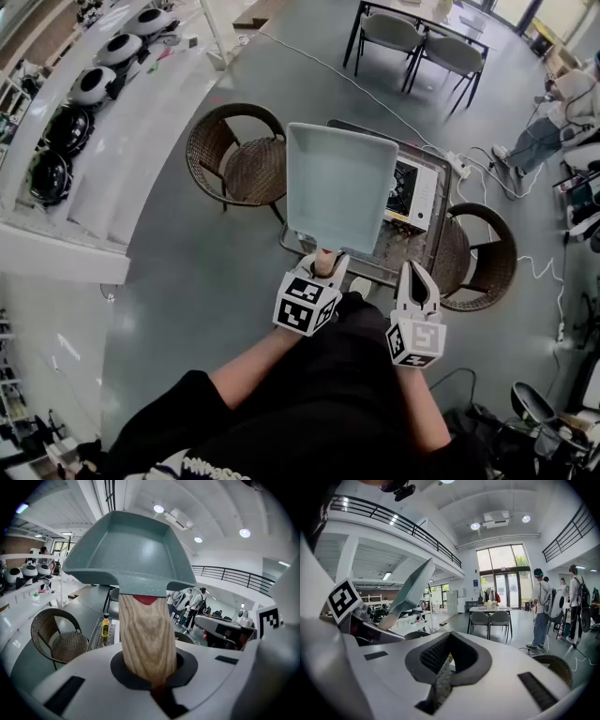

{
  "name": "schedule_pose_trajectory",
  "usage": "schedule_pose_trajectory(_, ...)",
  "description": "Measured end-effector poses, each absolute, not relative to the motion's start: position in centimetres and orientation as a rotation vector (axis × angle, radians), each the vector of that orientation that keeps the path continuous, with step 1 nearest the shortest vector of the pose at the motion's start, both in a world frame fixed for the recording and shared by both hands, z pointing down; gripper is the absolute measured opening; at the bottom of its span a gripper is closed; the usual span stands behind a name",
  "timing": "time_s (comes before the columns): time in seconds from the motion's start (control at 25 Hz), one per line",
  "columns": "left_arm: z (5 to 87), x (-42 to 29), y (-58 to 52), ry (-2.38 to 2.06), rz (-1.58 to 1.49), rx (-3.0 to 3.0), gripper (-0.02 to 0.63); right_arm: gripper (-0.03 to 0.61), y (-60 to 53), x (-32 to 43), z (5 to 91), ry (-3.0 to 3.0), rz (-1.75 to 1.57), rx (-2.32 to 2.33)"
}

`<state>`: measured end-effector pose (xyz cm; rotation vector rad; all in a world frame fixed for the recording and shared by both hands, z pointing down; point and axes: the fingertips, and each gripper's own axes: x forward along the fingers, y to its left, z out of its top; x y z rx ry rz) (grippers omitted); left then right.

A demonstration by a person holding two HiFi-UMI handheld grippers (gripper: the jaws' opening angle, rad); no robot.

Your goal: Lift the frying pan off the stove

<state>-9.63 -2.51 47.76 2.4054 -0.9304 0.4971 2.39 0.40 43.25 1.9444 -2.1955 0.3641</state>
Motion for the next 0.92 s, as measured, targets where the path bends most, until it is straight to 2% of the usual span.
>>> schedule_pose_trajectory(0.92, 46.8, -10.5, -2.3, -0.918, 0.524, 2.491, 0.021, 0.029, 0.5, 1.6, 42.8, -2.16, 0.34, 1.996)
